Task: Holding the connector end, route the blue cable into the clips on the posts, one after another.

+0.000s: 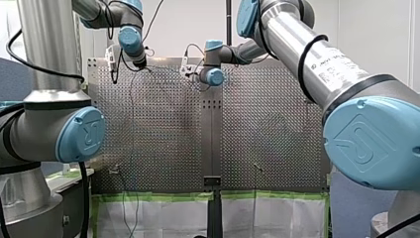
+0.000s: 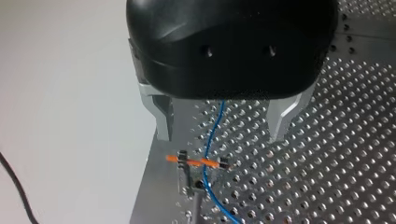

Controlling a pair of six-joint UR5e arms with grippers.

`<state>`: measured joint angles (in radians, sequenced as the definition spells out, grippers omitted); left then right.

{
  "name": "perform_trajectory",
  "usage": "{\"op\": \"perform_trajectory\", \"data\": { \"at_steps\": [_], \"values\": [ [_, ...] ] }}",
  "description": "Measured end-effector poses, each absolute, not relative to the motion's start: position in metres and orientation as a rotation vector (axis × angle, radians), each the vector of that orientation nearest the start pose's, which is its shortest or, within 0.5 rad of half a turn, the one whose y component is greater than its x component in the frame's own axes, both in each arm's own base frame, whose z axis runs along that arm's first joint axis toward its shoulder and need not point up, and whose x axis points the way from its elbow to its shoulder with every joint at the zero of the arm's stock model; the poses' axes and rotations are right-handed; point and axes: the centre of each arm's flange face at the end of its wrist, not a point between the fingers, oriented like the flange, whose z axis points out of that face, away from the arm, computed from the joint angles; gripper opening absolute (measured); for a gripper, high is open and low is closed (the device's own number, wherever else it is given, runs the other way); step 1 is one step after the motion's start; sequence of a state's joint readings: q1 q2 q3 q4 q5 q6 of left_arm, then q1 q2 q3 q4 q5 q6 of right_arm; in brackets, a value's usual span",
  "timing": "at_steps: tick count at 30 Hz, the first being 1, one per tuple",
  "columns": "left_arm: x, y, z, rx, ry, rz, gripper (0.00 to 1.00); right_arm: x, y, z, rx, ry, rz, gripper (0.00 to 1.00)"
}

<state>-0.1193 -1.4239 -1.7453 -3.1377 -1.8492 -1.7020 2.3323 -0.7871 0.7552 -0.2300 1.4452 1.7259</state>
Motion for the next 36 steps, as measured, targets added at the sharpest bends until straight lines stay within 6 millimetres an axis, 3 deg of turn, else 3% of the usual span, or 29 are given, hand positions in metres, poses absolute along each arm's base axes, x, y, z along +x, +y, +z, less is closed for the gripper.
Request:
{"op": "perform_trajectory", "data": {
  "at_steps": [10, 36],
  "values": [
    [0.419, -0.155, 0.458, -0.186, 1.603, 0.081, 1.0, 0.665, -0.488, 0.405, -2.073, 0.879, -2.786, 0.0],
    [0.411, -0.149, 0.47, -0.157, 1.577, 0.14, 1.0, 0.666, -0.487, 0.404, -2.079, 0.876, -2.784, 0.0]
  ]
}}
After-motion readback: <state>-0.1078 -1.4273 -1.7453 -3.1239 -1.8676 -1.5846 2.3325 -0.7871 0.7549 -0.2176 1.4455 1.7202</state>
